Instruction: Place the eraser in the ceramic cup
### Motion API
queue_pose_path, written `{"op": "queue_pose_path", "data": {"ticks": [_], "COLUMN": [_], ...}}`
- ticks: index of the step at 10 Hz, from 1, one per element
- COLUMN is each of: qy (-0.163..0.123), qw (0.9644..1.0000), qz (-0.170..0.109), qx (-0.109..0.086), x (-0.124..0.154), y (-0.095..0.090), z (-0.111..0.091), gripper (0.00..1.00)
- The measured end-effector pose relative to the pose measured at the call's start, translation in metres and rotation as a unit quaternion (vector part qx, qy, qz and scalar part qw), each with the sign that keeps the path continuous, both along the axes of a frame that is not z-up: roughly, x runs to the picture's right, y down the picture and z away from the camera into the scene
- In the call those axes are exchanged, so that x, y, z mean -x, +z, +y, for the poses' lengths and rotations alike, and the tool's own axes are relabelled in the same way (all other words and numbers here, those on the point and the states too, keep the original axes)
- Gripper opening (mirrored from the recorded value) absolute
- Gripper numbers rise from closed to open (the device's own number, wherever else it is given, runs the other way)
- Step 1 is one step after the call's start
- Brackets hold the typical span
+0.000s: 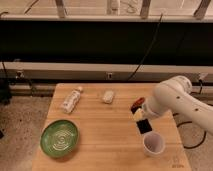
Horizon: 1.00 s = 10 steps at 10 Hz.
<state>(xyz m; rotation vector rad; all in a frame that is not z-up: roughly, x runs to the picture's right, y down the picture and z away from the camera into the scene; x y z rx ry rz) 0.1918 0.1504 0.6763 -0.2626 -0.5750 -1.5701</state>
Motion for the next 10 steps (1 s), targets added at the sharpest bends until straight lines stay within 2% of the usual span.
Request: {"op": "queue_pose_path", "data": {"ticks": [6, 7, 10], "qy": [0.032, 0.041, 0.081], "qw": [0.9994, 0.9989, 0.9960], "qz": [0.016, 0.021, 0.038], "qx": [0.002, 0.003, 0.002], "x": [-0.016, -0.018, -0.027], "y": [-0.019, -0.022, -0.026], "z": [0.027, 0.033, 0.050], "gripper": [0.01, 0.07, 0.39]}}
